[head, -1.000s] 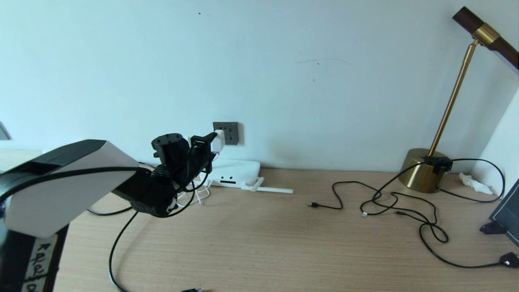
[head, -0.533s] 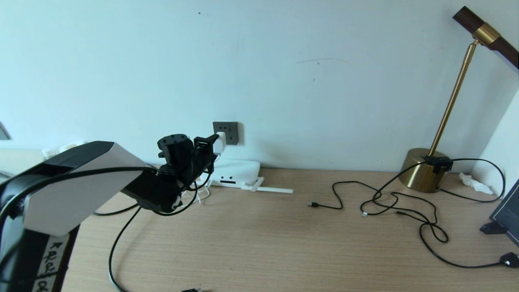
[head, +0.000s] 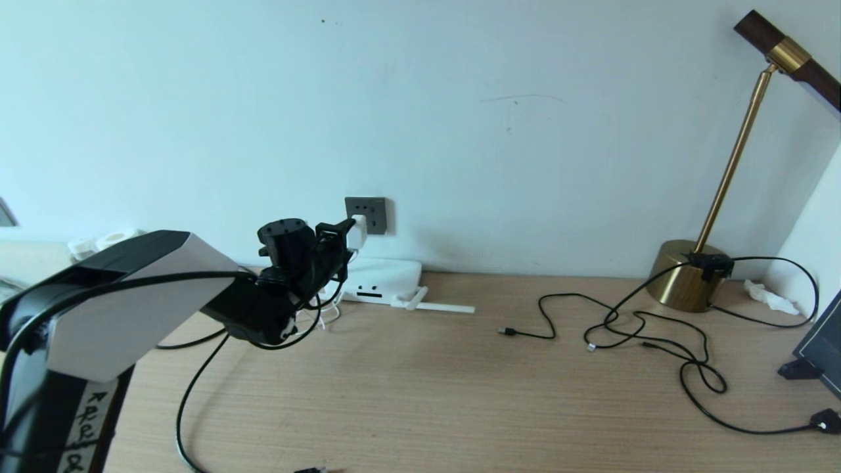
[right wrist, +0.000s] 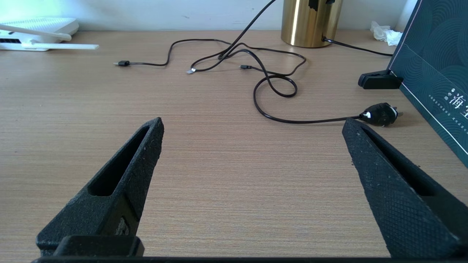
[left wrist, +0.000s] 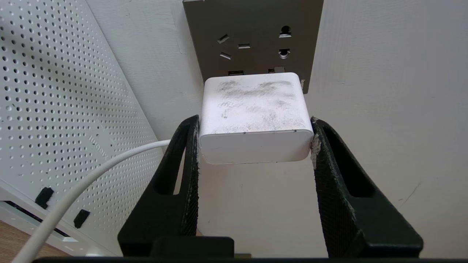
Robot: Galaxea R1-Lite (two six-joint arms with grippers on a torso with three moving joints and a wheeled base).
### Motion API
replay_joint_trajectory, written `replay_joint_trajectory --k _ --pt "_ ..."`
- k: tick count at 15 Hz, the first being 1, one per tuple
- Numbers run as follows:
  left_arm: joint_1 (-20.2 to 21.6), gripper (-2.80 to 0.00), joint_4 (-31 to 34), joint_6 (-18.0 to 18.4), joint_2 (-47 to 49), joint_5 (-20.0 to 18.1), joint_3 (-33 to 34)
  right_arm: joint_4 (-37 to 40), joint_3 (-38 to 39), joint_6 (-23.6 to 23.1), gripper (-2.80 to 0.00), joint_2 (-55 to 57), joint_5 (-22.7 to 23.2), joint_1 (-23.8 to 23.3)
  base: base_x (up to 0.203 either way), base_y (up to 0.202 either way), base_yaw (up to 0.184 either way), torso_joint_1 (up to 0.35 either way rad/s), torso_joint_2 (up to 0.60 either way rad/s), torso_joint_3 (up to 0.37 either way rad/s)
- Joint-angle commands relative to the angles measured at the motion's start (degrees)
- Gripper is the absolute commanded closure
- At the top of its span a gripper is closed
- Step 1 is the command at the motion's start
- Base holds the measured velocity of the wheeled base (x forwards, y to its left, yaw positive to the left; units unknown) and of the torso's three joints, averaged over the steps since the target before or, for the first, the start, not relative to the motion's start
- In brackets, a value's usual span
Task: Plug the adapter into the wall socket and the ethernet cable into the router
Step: Hand it to the other hand
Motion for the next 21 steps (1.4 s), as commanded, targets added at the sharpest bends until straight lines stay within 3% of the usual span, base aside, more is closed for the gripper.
replay_joint_trajectory --k 1,21 --pt "0.0 0.0 -0.4 -0.4 0.2 0.0 0.0 0.0 0.0 0.0 -2.8 0.0 0.0 0.0 0.0 0.0 0.0 0.0 0.0 0.0" --pt "-0.3 0.0 -1.0 -0.1 1.0 0.0 -2.9 0.0 -0.1 0.0 -2.8 0.0 0.0 0.0 0.0 0.0 0.0 0.0 0.0 0.0"
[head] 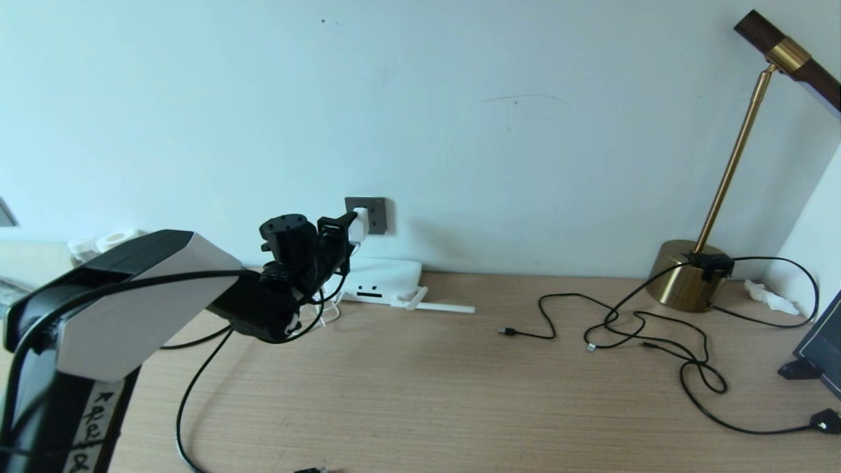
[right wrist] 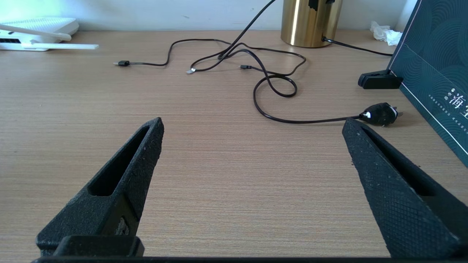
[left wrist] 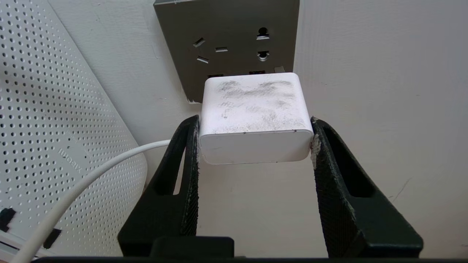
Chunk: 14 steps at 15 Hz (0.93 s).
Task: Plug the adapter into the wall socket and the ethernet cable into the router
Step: Hand it to the other hand
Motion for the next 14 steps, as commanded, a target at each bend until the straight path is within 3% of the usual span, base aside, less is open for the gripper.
replay_joint_trajectory --k 1,14 --pt "0.0 0.0 -0.3 -0.4 0.1 0.1 -0.1 0.0 0.0 0.0 -2.8 0.0 0.0 0.0 0.0 0.0 0.0 0.0 0.0 0.0" --pt "0.5 0.0 -0.3 -0.4 0.3 0.2 0.1 0.0 0.0 0.0 -2.8 0.0 0.0 0.0 0.0 0.0 0.0 0.0 0.0 0.0"
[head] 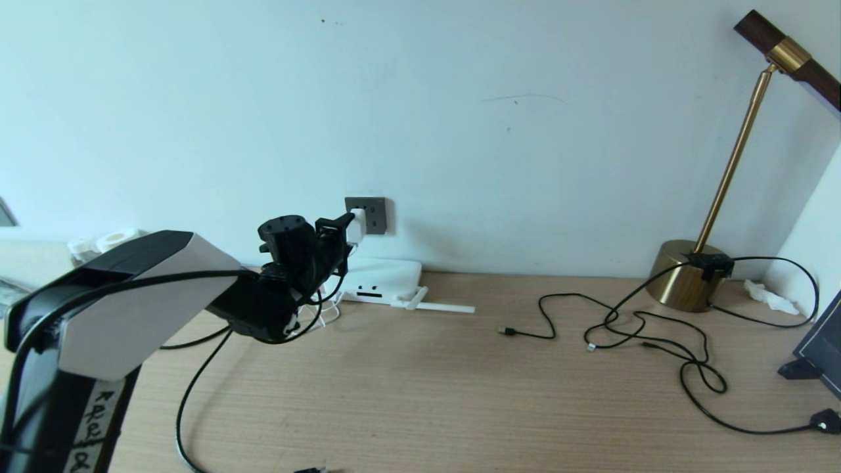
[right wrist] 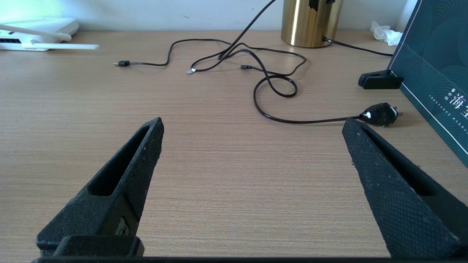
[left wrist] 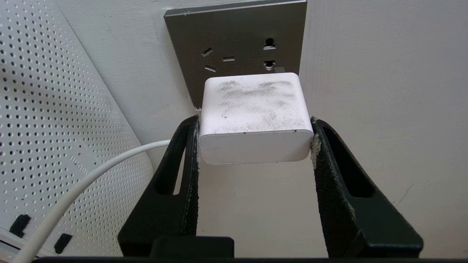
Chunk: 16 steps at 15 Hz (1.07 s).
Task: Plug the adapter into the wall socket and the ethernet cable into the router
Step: Hand it to the other hand
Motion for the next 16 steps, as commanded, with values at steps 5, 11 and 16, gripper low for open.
replay_joint_trajectory --k 5,11,16 --pt "0.0 0.0 -0.3 -0.4 -1.1 0.5 1.6 0.0 0.0 0.0 -2.8 0.0 0.0 0.0 0.0 0.0 0.0 0.0 0.0 0.0" --pt "-0.1 0.0 -0.3 -0.4 -2.9 0.8 3.7 0.0 0.0 0.0 -2.8 0.0 0.0 0.0 0.0 0.0 0.0 0.0 0.0 0.0" --pt "0.0 0.0 -0.9 -0.5 -3.3 0.9 5.6 0.0 0.0 0.0 -2.8 0.0 0.0 0.0 0.0 0.0 0.0 0.0 0.0 0.0"
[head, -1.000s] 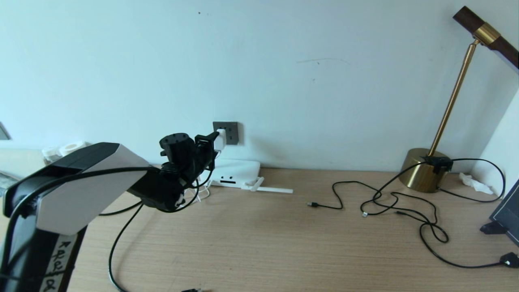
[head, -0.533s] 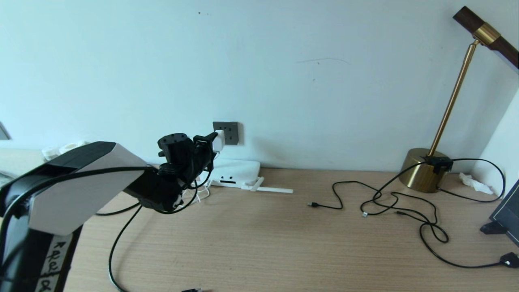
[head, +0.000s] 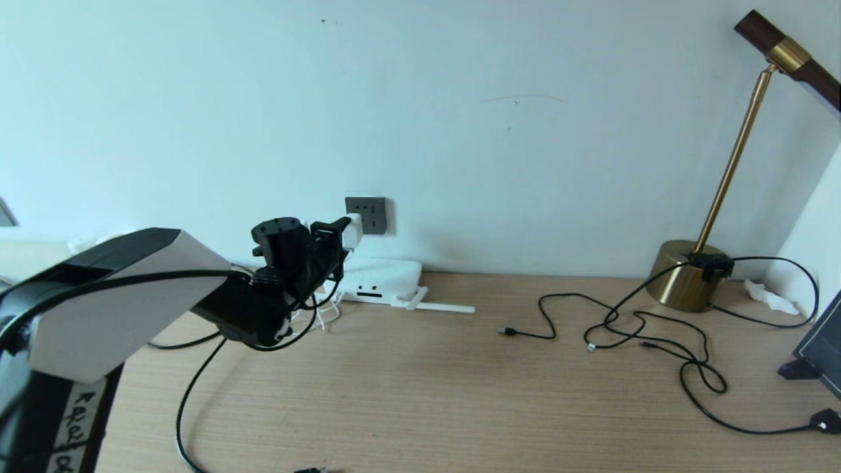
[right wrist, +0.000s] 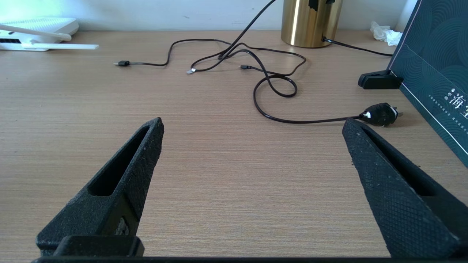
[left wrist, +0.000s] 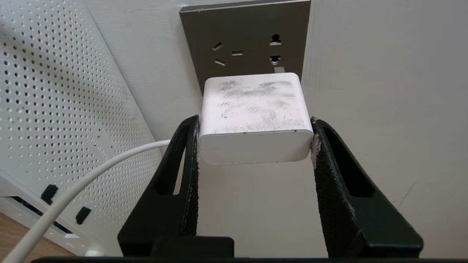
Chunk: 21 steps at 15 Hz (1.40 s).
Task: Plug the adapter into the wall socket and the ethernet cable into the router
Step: Hand it to the other hand
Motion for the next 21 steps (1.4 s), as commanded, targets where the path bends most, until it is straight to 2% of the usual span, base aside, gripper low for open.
replay_joint_trajectory --k 1,9,21 --pt "0.0 0.0 -1.1 -0.4 -0.5 0.0 0.7 0.0 0.0 0.0 -2.8 0.0 0.0 0.0 0.0 0.0 0.0 0.0 0.0 0.0" --pt "-0.1 0.0 -2.4 -0.4 -0.6 0.0 1.0 0.0 0.0 0.0 -2.8 0.0 0.0 0.0 0.0 0.0 0.0 0.0 0.0 0.0" --pt "0.0 0.0 -1.5 -0.3 3.1 0.0 -4.1 0.0 0.0 0.0 -2.8 0.0 0.0 0.0 0.0 0.0 0.0 0.0 0.0 0.0"
